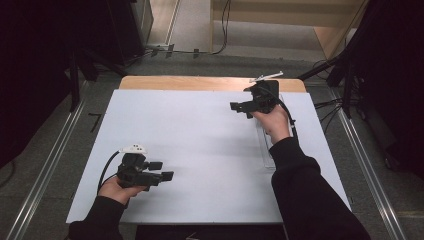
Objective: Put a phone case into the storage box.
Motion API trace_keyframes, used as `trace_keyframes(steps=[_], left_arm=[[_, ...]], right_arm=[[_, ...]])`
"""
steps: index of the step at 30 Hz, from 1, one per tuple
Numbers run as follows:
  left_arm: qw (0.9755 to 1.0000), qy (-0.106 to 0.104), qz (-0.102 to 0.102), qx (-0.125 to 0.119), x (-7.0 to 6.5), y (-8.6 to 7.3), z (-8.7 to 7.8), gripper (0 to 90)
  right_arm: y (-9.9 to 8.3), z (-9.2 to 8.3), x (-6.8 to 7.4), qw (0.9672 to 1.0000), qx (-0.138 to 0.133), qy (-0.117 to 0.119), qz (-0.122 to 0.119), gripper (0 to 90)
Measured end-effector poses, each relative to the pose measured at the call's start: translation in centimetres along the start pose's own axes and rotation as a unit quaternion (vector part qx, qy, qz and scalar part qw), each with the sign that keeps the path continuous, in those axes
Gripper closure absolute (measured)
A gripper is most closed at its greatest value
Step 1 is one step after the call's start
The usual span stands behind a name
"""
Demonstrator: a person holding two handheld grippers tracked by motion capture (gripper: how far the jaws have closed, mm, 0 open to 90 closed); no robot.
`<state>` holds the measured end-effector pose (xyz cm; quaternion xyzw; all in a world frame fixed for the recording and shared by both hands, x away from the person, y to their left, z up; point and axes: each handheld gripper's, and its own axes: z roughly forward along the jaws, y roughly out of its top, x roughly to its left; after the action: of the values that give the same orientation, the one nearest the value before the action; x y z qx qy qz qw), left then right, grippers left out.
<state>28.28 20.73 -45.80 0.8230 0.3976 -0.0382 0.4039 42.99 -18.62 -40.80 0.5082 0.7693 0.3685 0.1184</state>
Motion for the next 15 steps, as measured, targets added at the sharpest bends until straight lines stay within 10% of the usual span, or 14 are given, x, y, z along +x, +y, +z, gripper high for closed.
trace_keyframes(steps=[15], left_arm=[[1.0000,-0.002,0.002,-0.003,0.3,0.2,-0.4,31.4]], right_arm=[[-2.8,0.0,2.7,0.9974,0.030,0.055,-0.034,12.7]])
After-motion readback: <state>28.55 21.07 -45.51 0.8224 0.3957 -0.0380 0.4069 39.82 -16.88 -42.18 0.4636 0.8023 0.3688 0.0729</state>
